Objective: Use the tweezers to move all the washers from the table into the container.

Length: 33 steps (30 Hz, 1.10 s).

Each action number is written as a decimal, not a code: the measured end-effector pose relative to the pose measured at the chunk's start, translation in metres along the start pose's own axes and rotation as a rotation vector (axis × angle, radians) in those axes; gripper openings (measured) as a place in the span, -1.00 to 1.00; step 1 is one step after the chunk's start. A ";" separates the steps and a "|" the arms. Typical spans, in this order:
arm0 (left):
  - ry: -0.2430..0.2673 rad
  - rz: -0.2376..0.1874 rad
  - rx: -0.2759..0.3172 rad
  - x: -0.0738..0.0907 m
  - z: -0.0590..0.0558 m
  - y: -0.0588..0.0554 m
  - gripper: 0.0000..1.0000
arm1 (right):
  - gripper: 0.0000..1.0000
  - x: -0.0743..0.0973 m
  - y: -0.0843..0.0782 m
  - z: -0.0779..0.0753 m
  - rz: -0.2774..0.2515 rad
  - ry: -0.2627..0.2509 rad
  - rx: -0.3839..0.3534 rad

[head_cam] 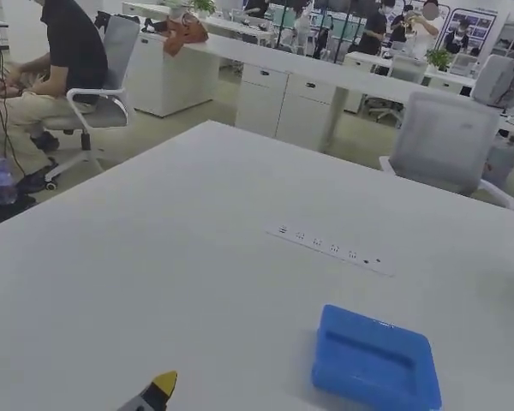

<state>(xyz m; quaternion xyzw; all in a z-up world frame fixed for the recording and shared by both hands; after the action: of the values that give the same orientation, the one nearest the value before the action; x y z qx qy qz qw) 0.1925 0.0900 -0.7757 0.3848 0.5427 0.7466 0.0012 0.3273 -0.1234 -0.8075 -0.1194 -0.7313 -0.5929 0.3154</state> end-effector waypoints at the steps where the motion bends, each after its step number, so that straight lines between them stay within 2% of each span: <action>1: 0.000 0.000 0.000 0.000 0.000 0.000 0.88 | -0.94 0.000 0.000 0.000 0.002 0.002 -0.002; 12: 0.002 0.012 -0.007 -0.001 0.000 -0.001 0.86 | -0.94 0.003 -0.003 0.003 -0.007 -0.002 0.012; 20: 0.002 0.010 -0.007 -0.001 0.000 -0.001 0.85 | -0.97 0.003 -0.004 0.005 -0.025 -0.010 0.062; 27: 0.003 0.009 -0.010 -0.001 0.000 -0.001 0.85 | -0.98 0.000 -0.001 0.005 -0.008 -0.008 0.079; 33: 0.002 0.010 -0.014 0.000 0.000 -0.001 0.85 | -0.98 -0.001 0.001 0.004 0.024 0.009 0.042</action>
<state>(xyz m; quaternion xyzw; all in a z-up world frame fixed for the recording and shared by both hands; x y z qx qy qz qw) 0.1924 0.0900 -0.7767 0.3868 0.5355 0.7508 -0.0004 0.3271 -0.1194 -0.8076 -0.1190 -0.7407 -0.5741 0.3281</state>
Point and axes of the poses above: the centre of the closed fingertips' face, and the gripper's own axes: x roughly backward along the fingers, z roughly to its left, y roughly out of its top, the point moved 2 cm from there along x, roughly backward along the fingers, and after that the axes turned 15 degrees about -y, right-handed, at the moved point
